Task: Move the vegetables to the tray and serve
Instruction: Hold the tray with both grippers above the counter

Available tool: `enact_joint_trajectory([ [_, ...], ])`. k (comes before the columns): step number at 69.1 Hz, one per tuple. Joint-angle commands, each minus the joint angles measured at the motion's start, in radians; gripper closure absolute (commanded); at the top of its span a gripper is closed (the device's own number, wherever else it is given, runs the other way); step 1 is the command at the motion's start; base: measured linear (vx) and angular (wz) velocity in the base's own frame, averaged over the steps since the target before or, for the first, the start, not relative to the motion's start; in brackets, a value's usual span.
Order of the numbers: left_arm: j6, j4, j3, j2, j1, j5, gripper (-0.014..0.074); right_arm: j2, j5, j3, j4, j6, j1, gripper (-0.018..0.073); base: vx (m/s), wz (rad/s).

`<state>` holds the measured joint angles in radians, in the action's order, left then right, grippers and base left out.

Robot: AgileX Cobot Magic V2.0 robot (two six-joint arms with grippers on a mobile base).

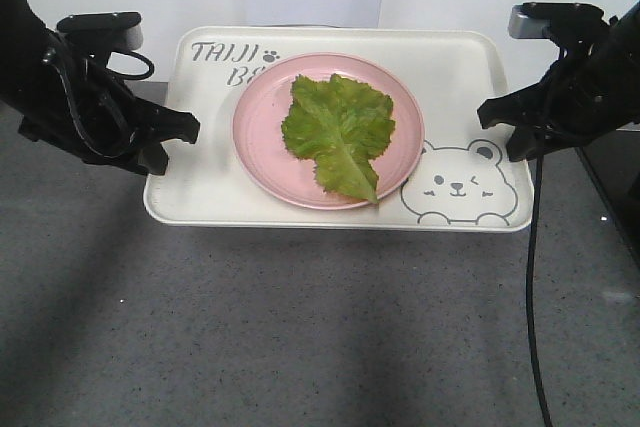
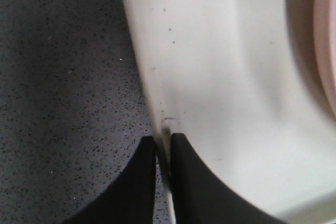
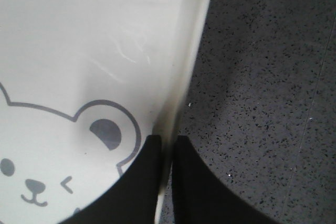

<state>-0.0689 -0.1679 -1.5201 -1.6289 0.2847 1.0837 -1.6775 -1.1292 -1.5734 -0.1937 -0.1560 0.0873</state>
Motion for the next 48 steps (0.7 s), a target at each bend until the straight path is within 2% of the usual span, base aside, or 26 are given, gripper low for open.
enact_joint_trajectory([
  [1, 0.023, -0.092, -0.031, 0.051, 0.021, -0.071, 0.0602, 0.052, 0.037, -0.025, -0.078, -0.028, 0.011, 0.0565, 0.01, 0.00],
  [48, 0.023, -0.092, -0.031, 0.051, 0.021, -0.071, 0.0602, 0.052, 0.037, -0.025, -0.078, -0.028, 0.011, 0.0565, 0.01, 0.00],
])
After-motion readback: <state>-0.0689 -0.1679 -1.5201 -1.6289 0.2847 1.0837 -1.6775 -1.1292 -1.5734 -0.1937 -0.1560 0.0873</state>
